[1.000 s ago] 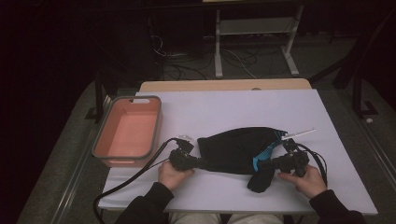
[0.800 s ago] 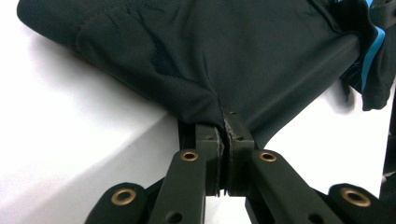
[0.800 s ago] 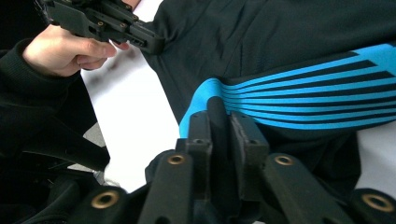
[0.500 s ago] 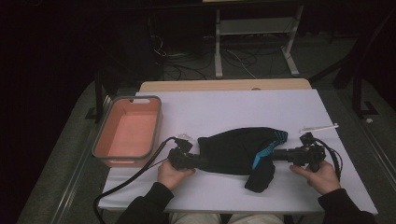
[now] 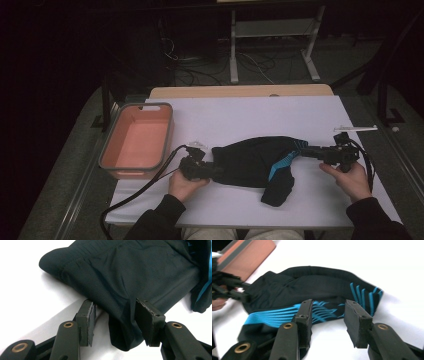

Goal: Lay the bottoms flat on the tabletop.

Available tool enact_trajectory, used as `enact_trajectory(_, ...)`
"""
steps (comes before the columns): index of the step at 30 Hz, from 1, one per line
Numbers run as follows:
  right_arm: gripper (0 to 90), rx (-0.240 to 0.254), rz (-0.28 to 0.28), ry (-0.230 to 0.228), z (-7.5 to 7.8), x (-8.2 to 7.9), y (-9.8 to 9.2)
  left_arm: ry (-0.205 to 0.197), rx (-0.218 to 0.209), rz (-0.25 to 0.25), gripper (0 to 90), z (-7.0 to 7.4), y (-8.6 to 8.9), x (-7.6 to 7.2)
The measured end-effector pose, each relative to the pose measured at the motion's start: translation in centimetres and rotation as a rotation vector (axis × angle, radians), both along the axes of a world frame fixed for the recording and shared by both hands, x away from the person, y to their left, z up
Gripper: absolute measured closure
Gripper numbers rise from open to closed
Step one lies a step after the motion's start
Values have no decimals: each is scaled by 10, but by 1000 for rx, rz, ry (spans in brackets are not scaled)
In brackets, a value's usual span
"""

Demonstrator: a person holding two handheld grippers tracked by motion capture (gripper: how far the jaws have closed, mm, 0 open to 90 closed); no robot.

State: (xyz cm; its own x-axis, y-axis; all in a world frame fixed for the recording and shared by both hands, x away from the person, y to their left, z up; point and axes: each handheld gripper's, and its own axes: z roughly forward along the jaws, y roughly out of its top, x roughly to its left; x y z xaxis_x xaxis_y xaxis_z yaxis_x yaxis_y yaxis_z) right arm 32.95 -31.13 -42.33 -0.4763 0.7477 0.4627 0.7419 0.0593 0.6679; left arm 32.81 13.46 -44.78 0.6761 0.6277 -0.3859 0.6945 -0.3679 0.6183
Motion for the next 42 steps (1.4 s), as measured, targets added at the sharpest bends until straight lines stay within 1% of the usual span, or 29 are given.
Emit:
enact_trajectory(4, 567, -5, -19, -10, -2, 6, -2, -1, -4, 0, 504, 0, 0, 1)
enact_trajectory(12, 566, -16, -31, -18, -6, 13, -3, -9, -9, 4, 501, 2, 1, 1)
enact_trajectory(18, 567, -43, -48, -24, -7, 22, -5, -13, -12, 10, 496, 3, 2, 2)
enact_trajectory(25, 566, -85, -64, -10, -13, 30, -6, -10, -12, 13, 489, 2, 2, 3)
enact_trajectory(30, 567, -117, -74, -25, -16, 37, -3, -12, -12, 14, 489, 2, 2, 3)
enact_trajectory(33, 567, -153, -85, -16, -19, 42, -1, -13, -12, 18, 488, 3, 2, 3)
enact_trajectory(38, 572, -184, -105, -16, -22, 51, 2, -12, -15, 20, 489, 2, 2, 4)
enact_trajectory(42, 584, -236, -102, -5, -29, 58, 9, -15, -16, 26, 488, 3, 3, 5)
